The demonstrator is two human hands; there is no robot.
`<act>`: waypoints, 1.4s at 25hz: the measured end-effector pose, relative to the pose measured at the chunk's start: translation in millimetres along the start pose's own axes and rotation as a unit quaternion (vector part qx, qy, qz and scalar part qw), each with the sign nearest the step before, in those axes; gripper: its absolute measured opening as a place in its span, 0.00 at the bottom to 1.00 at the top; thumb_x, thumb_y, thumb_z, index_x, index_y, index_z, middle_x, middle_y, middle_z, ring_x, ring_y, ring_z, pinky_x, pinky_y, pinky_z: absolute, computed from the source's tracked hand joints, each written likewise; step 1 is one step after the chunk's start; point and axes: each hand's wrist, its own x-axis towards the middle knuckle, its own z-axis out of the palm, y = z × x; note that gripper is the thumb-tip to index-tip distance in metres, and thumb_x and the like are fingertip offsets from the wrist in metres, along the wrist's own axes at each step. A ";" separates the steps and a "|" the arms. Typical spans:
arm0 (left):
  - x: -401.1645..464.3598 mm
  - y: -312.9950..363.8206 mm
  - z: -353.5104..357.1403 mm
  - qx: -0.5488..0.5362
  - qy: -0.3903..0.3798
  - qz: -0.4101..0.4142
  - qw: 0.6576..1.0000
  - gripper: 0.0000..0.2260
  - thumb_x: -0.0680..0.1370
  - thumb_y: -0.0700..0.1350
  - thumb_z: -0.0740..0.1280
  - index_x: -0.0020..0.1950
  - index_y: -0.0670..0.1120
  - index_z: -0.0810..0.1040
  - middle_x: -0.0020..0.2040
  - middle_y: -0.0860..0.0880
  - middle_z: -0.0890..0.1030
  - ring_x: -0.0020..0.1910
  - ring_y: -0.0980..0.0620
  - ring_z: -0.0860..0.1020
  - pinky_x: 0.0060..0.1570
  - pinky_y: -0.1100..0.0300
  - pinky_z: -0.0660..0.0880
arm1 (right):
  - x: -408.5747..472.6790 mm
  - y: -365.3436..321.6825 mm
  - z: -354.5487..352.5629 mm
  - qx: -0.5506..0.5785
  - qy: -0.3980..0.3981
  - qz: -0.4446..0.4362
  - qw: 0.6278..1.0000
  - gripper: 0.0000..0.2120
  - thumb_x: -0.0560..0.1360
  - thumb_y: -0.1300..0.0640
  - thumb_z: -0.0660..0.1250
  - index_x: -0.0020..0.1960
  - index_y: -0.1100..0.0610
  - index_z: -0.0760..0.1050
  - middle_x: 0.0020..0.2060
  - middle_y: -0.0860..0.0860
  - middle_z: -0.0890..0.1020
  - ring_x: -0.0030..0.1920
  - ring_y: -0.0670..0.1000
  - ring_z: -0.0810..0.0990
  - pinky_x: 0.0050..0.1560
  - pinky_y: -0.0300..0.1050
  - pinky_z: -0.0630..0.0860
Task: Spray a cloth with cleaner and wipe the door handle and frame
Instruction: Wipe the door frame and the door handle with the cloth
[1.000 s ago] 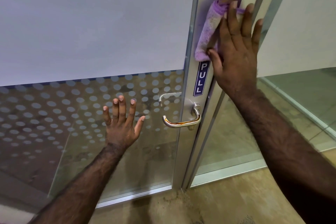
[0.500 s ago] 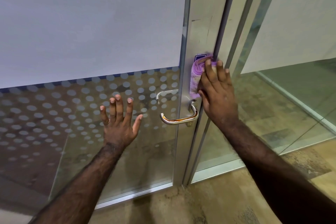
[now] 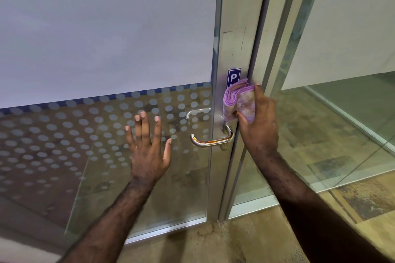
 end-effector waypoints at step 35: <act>-41.4 199.8 -186.1 -0.684 -0.238 -0.349 0.595 0.16 0.85 0.55 0.65 0.61 0.45 0.85 0.57 0.41 0.89 0.56 0.46 0.86 0.59 0.47 0.82 | -114.0 21.9 -172.1 0.367 -0.228 0.319 0.844 0.48 0.60 0.27 0.81 0.75 0.46 0.75 0.57 0.47 0.88 0.57 0.48 0.88 0.57 0.49 0.84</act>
